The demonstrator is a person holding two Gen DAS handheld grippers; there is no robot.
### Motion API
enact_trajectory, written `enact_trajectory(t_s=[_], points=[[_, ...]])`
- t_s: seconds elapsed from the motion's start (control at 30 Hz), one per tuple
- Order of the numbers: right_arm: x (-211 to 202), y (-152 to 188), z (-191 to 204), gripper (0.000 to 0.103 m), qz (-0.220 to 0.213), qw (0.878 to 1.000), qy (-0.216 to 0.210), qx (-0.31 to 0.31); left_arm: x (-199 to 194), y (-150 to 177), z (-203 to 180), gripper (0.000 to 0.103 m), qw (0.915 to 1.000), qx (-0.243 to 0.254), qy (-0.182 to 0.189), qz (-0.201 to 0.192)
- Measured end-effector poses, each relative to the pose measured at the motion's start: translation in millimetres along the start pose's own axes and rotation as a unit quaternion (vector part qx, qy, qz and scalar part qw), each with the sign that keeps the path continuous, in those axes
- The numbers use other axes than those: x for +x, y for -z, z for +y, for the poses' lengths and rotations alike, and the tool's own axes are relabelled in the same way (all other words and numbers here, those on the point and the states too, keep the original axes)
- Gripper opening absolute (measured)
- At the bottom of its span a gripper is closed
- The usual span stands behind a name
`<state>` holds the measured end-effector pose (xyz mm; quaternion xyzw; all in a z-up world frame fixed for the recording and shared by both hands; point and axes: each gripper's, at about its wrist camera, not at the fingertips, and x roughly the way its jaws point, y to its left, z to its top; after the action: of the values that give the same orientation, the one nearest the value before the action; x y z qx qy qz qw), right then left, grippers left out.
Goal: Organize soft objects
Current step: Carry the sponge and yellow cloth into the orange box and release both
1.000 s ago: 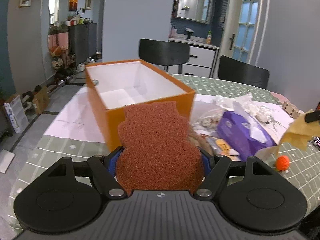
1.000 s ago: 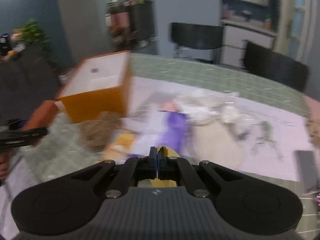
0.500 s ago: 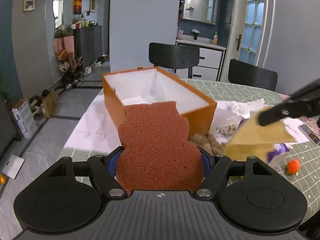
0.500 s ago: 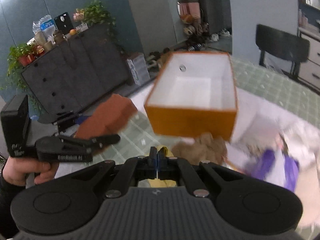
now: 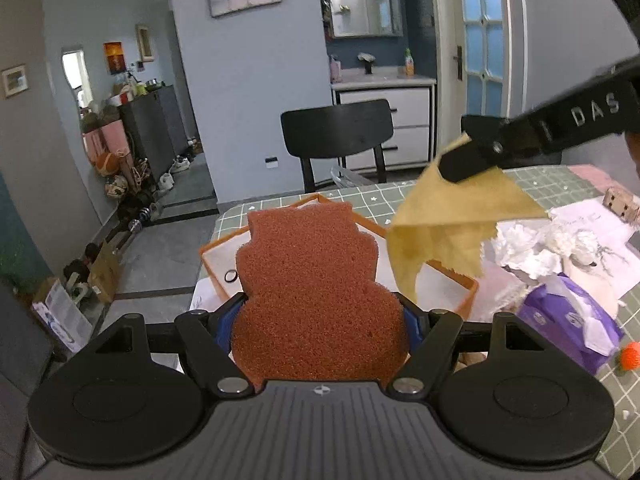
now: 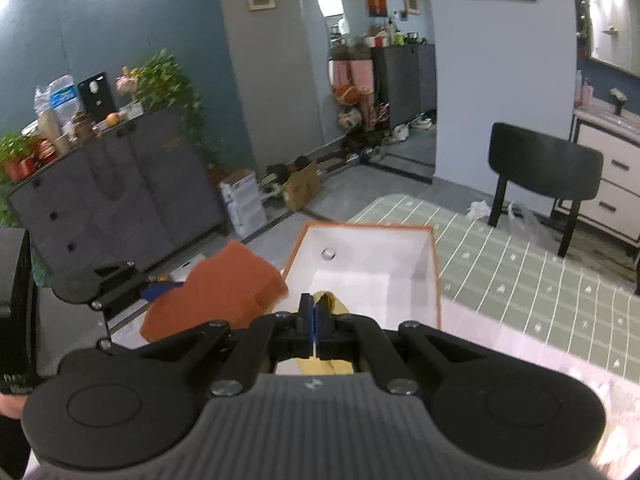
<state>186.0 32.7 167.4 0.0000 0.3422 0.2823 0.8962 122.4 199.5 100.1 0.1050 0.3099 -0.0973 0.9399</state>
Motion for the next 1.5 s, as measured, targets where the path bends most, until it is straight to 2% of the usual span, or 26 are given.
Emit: enact_trajectory(t_s=[0.07,0.13,0.27,0.4,0.57,0.67,0.9,1.0,1.13,1.27,1.5], points=[[8,-9,-4,0.0,-0.005,1.0,0.009,0.004,12,-3,-5,0.086,0.9998,0.013,-0.006,0.016],[17,-15,-5,0.0,-0.007,1.0,0.015,0.009,26,-4,-8,0.086,0.999,0.026,0.008,0.035],[46,-21,-13,0.0,0.009,0.999,0.028,0.021,60,1,-17,0.086,0.9945,0.059,0.016,0.085],[73,-11,-22,0.0,0.038,0.998,0.036,0.029,82,9,-17,0.086,0.9888,0.07,0.038,0.126],[107,15,-30,0.0,0.083,0.995,0.044,0.021,101,12,-15,0.087,0.9821,0.082,0.057,0.16],[124,31,-31,0.0,0.098,0.994,0.053,0.002,116,15,-9,0.087,0.9798,0.068,0.062,0.178],[157,52,-44,0.0,0.125,0.991,0.049,0.012,141,16,-4,0.087,0.9751,0.06,0.046,0.209],[170,54,-46,0.0,0.139,0.989,0.05,0.012,145,16,-1,0.089,0.9739,0.044,0.059,0.214],[179,59,-45,0.0,0.153,0.987,0.052,0.007,152,18,2,0.091,0.972,0.034,0.055,0.226],[185,64,-43,0.0,0.173,0.984,0.043,0.005,152,20,-1,0.091,0.9698,0.049,0.044,0.235],[181,66,-41,0.009,0.179,0.982,0.052,-0.001,149,14,-2,0.094,0.9669,0.064,0.032,0.245]])
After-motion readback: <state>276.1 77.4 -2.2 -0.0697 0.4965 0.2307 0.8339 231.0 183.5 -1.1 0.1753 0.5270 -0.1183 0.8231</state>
